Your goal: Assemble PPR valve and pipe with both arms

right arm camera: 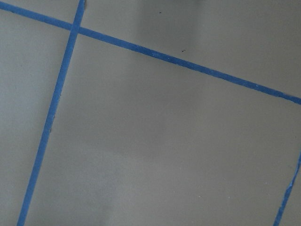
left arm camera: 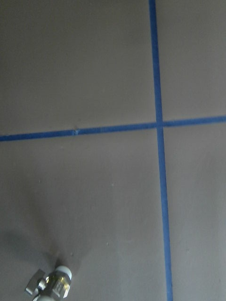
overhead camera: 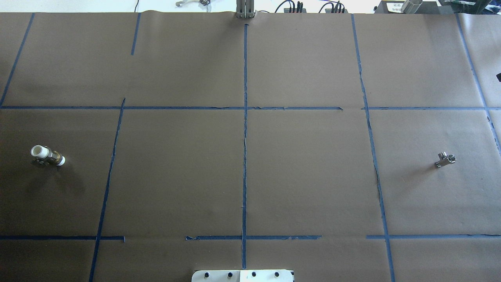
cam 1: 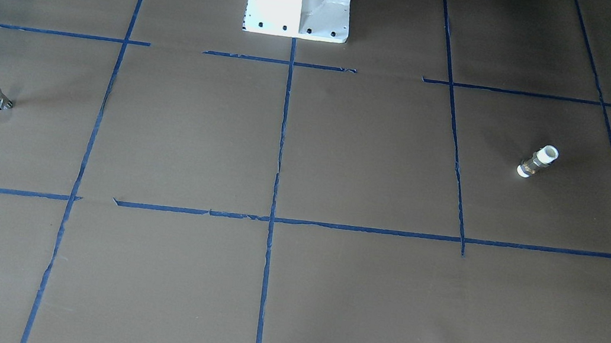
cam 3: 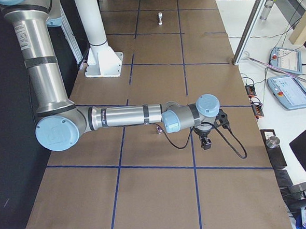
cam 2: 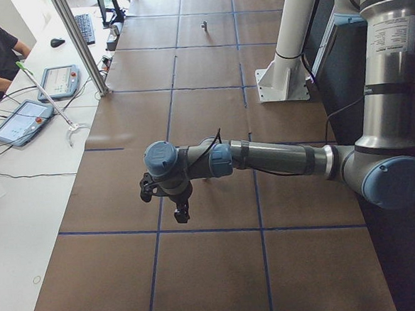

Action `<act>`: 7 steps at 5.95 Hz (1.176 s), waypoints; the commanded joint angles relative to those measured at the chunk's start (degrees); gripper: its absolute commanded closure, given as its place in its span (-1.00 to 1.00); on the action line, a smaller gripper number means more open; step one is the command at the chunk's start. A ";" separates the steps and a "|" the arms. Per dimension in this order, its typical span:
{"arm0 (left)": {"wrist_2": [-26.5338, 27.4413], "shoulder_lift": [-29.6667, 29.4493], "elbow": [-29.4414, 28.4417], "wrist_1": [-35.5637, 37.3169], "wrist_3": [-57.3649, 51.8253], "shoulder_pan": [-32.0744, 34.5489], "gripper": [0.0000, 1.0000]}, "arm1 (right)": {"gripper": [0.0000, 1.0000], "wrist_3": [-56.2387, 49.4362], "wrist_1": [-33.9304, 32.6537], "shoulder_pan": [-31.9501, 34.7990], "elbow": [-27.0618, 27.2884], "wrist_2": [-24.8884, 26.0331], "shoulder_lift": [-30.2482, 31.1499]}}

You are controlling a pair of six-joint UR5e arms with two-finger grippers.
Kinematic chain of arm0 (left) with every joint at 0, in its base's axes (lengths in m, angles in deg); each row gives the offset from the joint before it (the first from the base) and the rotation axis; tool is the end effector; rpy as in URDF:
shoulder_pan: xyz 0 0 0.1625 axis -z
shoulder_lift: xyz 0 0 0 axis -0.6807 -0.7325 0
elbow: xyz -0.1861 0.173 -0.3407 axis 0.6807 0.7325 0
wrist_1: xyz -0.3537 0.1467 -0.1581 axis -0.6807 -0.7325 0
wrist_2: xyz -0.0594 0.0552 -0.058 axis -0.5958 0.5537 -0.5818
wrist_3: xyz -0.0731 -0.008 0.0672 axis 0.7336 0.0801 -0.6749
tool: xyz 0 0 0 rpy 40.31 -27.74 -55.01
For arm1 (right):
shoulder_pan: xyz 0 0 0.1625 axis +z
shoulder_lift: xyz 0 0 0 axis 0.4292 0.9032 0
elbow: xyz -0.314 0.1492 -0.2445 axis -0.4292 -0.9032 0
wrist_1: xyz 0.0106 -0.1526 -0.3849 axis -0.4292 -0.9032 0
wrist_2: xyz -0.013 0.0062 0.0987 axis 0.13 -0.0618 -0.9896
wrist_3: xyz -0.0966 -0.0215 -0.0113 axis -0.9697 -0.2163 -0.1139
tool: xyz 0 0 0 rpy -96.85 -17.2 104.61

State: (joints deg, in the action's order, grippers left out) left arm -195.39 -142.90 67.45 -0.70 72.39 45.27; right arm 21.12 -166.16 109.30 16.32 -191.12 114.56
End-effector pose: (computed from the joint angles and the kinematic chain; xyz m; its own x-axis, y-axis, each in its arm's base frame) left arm -0.0423 -0.4827 0.6151 0.6487 0.0425 -0.7599 -0.0850 0.9962 -0.0169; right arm -0.0040 -0.5851 0.6009 0.6329 -0.2712 0.7252 0.1177 0.9595 0.2561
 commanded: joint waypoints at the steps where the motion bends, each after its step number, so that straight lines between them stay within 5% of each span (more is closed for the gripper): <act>1: 2.70 -0.29 -0.37 0.49 1.06 0.07 -1.00 | -1.00 0.04 -3.50 0.05 3.17 -0.04 2.63; 7: 1.85 2.51 1.56 -1.87 0.28 -0.28 -1.00 | -1.00 0.04 -2.55 -0.74 3.99 -0.22 3.53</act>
State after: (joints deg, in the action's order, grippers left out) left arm -193.48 -141.02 68.81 -2.15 72.79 45.30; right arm 21.22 -168.87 108.70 20.24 -191.24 118.18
